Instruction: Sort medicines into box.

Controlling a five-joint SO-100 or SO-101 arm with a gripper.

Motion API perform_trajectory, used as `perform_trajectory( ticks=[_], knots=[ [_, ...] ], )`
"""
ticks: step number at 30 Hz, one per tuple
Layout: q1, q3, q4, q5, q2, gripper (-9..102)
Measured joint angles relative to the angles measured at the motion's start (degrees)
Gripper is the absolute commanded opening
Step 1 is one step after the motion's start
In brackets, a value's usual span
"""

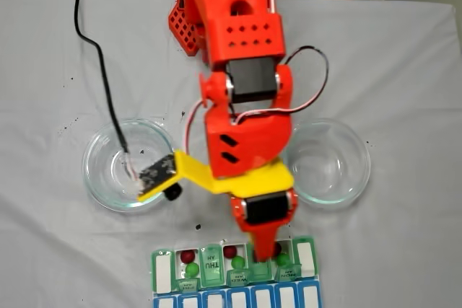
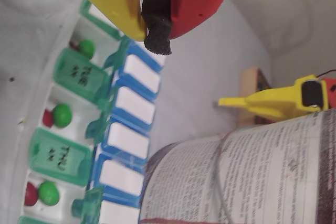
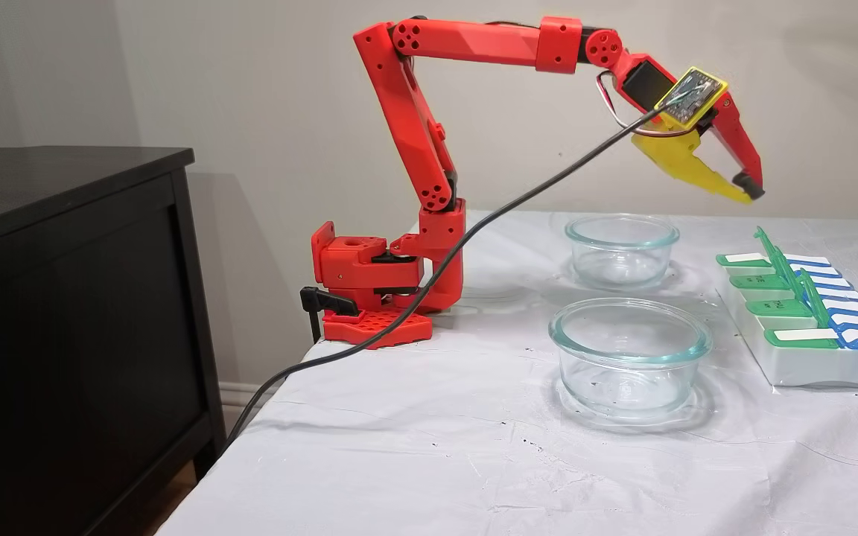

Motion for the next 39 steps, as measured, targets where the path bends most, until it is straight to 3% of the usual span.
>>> perform_trajectory(
  ticks=[3, 14, 29, 39],
  knots=[
    [-1.7, 1.5, -7.4, 3.3, -1.6, 0],
    [-2.7, -1.2, -16.3, 4.3, -18.8, 0],
    [-4.4, -4.0, -15.4, 2.5, -21.3, 0],
    [-5.7, -4.0, -9.0, -0.1, -21.3, 0]
  ],
)
